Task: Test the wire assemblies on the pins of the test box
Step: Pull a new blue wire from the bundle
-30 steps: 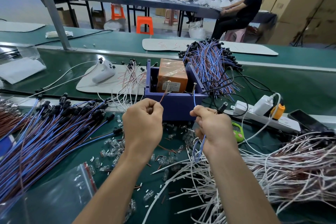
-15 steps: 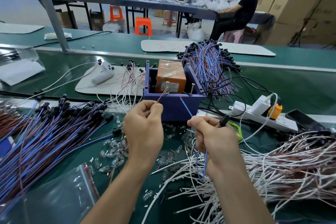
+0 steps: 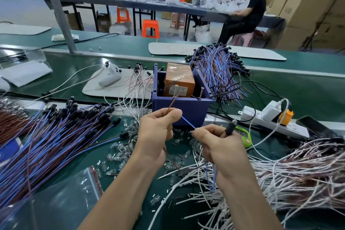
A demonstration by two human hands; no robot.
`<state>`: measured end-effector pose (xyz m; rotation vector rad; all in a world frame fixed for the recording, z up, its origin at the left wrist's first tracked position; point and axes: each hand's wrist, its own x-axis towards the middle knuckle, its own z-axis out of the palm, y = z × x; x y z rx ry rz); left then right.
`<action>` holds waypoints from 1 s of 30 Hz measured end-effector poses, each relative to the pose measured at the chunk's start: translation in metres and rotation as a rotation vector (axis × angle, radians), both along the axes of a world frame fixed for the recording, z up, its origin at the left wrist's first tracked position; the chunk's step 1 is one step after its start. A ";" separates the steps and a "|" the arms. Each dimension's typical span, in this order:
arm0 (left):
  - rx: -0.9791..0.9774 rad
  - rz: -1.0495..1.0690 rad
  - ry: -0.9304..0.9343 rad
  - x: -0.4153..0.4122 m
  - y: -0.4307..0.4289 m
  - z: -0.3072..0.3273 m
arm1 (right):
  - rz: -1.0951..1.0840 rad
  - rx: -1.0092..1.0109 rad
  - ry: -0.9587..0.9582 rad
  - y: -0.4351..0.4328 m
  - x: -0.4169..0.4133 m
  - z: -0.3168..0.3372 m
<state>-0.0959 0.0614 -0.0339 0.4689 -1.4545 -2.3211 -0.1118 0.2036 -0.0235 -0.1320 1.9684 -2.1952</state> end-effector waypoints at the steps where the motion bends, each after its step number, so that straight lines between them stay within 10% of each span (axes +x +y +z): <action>1: 0.029 -0.012 -0.005 0.000 0.000 -0.001 | 0.008 0.000 0.000 0.000 0.000 0.000; 13: 0.085 -0.220 0.106 0.003 -0.017 0.000 | 0.131 0.027 0.017 0.004 -0.004 0.006; 30: 0.124 0.141 -0.031 0.000 -0.030 0.004 | 0.029 -0.129 -0.069 0.010 -0.010 0.000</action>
